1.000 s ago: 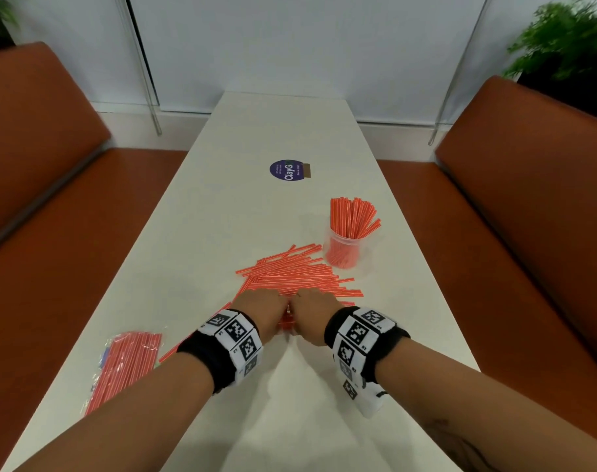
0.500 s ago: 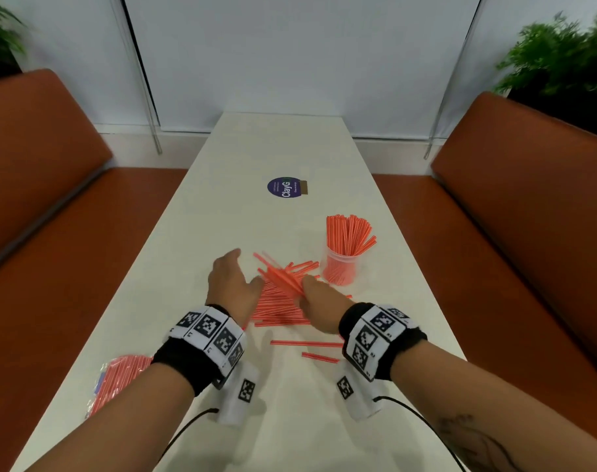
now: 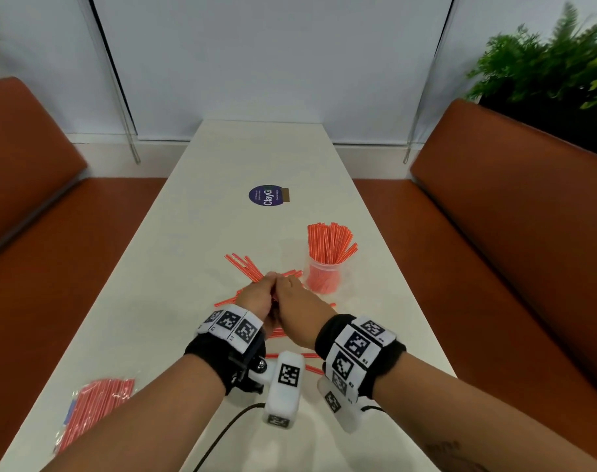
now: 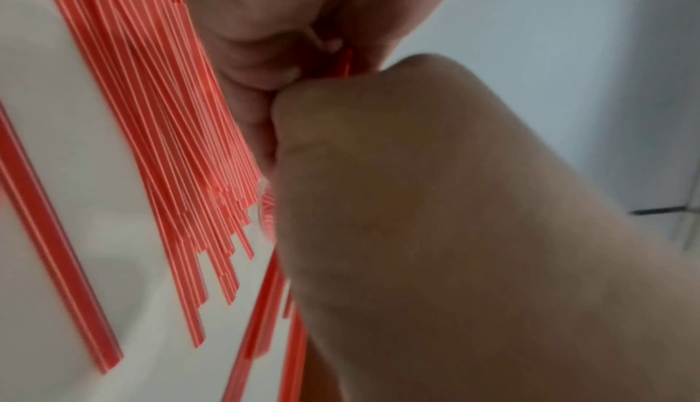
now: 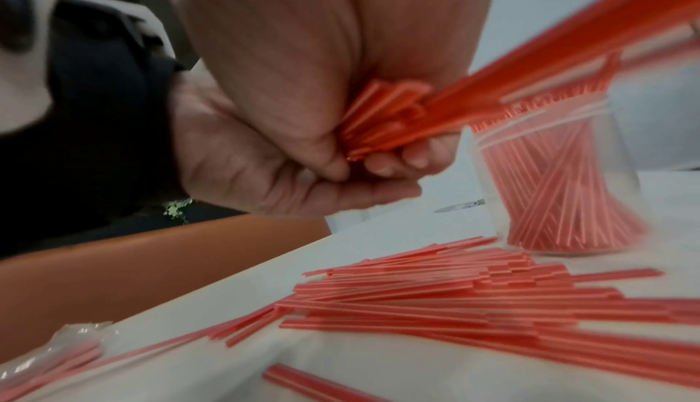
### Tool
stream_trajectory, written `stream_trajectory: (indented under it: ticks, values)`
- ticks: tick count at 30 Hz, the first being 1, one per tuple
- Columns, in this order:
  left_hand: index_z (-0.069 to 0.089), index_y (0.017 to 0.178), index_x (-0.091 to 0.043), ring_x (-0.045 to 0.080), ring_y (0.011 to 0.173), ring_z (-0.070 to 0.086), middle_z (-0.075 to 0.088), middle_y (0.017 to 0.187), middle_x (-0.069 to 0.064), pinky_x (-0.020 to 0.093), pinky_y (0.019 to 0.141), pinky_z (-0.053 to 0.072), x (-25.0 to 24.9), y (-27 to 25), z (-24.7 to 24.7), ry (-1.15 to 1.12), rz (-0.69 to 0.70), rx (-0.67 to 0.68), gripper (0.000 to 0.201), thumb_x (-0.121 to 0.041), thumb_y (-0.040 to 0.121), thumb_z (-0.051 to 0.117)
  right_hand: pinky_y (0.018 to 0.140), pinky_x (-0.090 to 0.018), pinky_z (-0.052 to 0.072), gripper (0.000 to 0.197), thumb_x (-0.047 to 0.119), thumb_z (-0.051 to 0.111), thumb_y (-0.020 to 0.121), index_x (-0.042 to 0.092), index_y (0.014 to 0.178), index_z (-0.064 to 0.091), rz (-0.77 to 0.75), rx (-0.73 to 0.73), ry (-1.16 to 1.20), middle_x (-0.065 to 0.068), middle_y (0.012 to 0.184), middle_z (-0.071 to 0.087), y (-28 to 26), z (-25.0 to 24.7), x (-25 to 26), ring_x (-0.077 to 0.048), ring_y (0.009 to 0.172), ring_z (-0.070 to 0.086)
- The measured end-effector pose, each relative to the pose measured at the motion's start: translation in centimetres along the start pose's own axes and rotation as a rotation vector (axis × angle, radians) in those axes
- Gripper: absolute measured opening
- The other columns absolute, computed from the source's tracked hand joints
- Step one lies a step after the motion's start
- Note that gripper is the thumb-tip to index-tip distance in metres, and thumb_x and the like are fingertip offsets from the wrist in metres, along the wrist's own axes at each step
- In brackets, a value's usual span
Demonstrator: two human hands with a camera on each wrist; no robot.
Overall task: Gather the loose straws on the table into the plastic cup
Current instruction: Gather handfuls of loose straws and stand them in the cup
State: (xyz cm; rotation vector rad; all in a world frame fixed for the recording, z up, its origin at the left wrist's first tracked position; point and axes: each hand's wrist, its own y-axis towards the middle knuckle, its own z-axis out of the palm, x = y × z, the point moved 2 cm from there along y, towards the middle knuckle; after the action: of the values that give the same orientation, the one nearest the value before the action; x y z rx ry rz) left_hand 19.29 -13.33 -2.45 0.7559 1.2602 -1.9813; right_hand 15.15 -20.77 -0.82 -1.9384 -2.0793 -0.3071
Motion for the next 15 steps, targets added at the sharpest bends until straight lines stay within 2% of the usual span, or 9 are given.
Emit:
stream_trajectory:
  ticks: [1,3,6,8,10,12,13,14,15]
  values:
    - [0.063,0.079,-0.009,0.021,0.075,0.062,0.065,0.081,0.01,0.033,0.073,0.051,-0.1,0.2,-0.1,-0.026,0.01,-0.001,0.03,-0.026,0.095,0.045,0.073,-0.031,0.043,0.045,-0.001,0.044,0.089,0.0,0.133,0.035,-0.022,-0.033,-0.018,-0.02,0.124,0.044,0.0,0.1,0.0,-0.027,0.09,0.054]
    - [0.059,0.069,-0.013,0.016,0.059,0.057,0.058,0.068,0.005,0.028,0.058,0.048,-0.3,0.6,-0.3,-0.093,0.017,-0.006,0.03,-0.025,0.094,0.047,0.08,-0.031,0.046,0.04,0.0,0.044,0.09,-0.001,0.13,0.041,-0.057,-0.125,-0.01,-0.019,0.121,0.045,0.0,0.2,-0.2,-0.026,0.097,0.051]
    - [0.051,0.07,-0.013,0.014,0.049,0.058,0.055,0.064,0.005,0.022,0.042,0.049,-0.8,0.7,-0.5,-0.254,0.029,0.006,0.028,-0.019,0.096,0.043,0.089,-0.034,0.047,0.039,0.004,0.052,0.088,0.002,0.126,0.046,-0.074,-0.239,0.143,-0.014,0.12,0.046,-0.6,-0.7,-0.3,-0.025,0.108,0.049]
    - [0.048,0.075,-0.011,0.016,0.05,0.061,0.056,0.067,0.007,0.026,0.045,0.056,-1.1,0.6,-0.5,-0.371,0.035,0.006,0.026,-0.018,0.098,0.039,0.092,-0.031,0.046,0.041,0.012,0.057,0.087,0.008,0.127,0.048,-0.076,-0.256,0.234,-0.009,0.12,0.047,-1.4,-1.3,-0.4,-0.021,0.109,0.049]
    - [0.045,0.077,-0.011,0.016,0.049,0.059,0.051,0.066,0.005,0.032,0.049,0.058,-1.5,0.6,-0.5,-0.447,0.055,-0.001,0.027,-0.021,0.1,0.036,0.094,-0.028,0.044,0.039,0.023,0.054,0.091,0.012,0.128,0.047,-0.025,-0.296,0.396,-0.005,0.121,0.048,-2.4,-1.9,-0.8,-0.016,0.109,0.049]
    - [0.044,0.076,-0.012,0.014,0.041,0.057,0.046,0.062,0.002,0.034,0.051,0.059,-2.1,0.6,-0.5,-0.484,0.097,-0.016,0.028,-0.023,0.1,0.035,0.092,-0.029,0.045,0.037,0.03,0.045,0.095,0.009,0.125,0.047,0.126,-0.371,0.602,-0.007,0.118,0.051,-3.5,-2.4,-1.6,-0.012,0.102,0.05]
    - [0.045,0.076,-0.013,0.014,0.041,0.056,0.045,0.061,0.001,0.036,0.055,0.059,-2.3,0.6,-0.4,-0.488,0.12,-0.021,0.028,-0.024,0.1,0.035,0.087,-0.031,0.046,0.036,0.03,0.041,0.097,0.004,0.121,0.047,0.223,-0.392,0.718,-0.012,0.11,0.055,-3.8,-2.5,-2.3,-0.012,0.093,0.051]
    - [0.045,0.076,-0.013,0.014,0.042,0.054,0.045,0.06,0.001,0.038,0.06,0.059,-2.6,0.4,-0.2,-0.49,0.146,-0.022,0.028,-0.025,0.1,0.035,0.079,-0.033,0.047,0.035,0.029,0.038,0.098,0.0,0.117,0.047,0.335,-0.378,0.855,-0.015,0.101,0.056,-4.0,-2.6,-2.9,-0.014,0.083,0.052]
    - [0.045,0.076,-0.014,0.014,0.045,0.053,0.044,0.06,0.001,0.04,0.064,0.057,-2.7,0.3,0.0,-0.487,0.177,-0.025,0.028,-0.025,0.1,0.036,0.074,-0.034,0.049,0.032,0.028,0.037,0.099,0.002,0.113,0.047,0.466,-0.322,1.018,-0.012,0.094,0.057,-4.2,-2.6,-3.5,-0.015,0.078,0.053]
